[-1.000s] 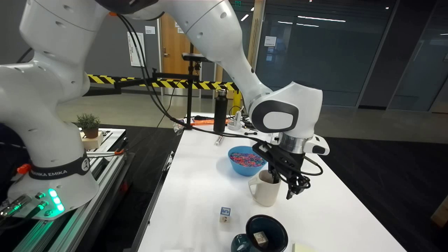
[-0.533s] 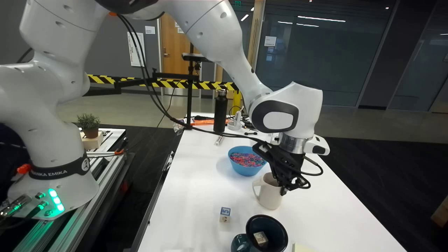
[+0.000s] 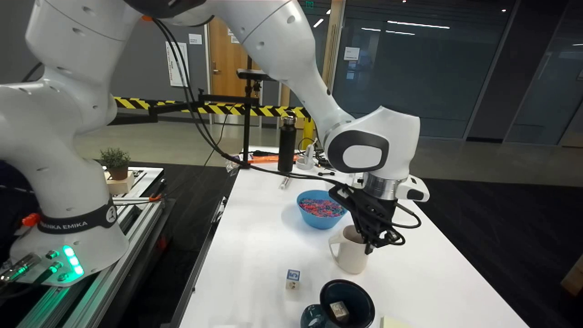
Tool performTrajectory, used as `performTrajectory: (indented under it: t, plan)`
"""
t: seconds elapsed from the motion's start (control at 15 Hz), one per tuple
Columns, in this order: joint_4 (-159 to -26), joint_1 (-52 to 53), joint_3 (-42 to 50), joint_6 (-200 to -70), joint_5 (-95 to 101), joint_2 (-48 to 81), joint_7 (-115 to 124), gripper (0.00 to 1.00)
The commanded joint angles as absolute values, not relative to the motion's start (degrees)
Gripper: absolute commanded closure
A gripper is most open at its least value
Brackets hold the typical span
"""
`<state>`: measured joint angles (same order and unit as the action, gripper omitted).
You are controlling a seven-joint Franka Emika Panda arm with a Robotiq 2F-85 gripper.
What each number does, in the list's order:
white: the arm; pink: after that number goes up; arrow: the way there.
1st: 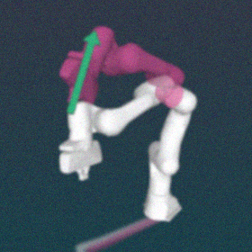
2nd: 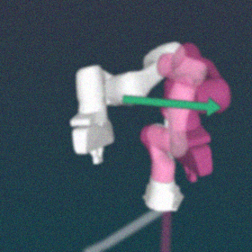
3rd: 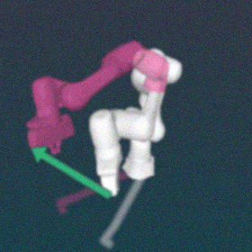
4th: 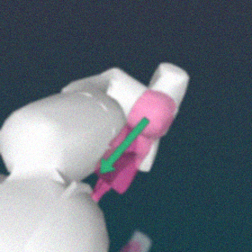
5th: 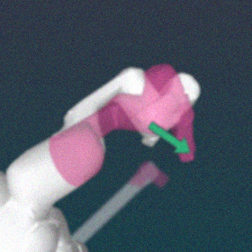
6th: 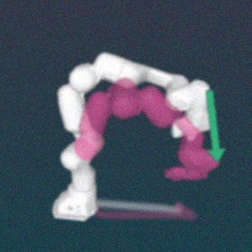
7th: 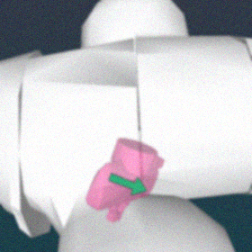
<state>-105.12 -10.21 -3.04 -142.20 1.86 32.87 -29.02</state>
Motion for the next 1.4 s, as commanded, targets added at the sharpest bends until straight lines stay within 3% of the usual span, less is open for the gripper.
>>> performTrajectory:
  t: [0.0, 0.93, 1.33]
  plan:
    - [-106.64, -9.76, -3.06, -144.27, 3.64, 31.25, -29.7, 0.99]
    - [-122.4, -3.63, -0.48, -169.83, 17.56, 19.76, -30.17, 0.99]
    - [-126.34, 4.67, 9.06, -176.71, 26.72, 17.34, -25.65, 0.99]
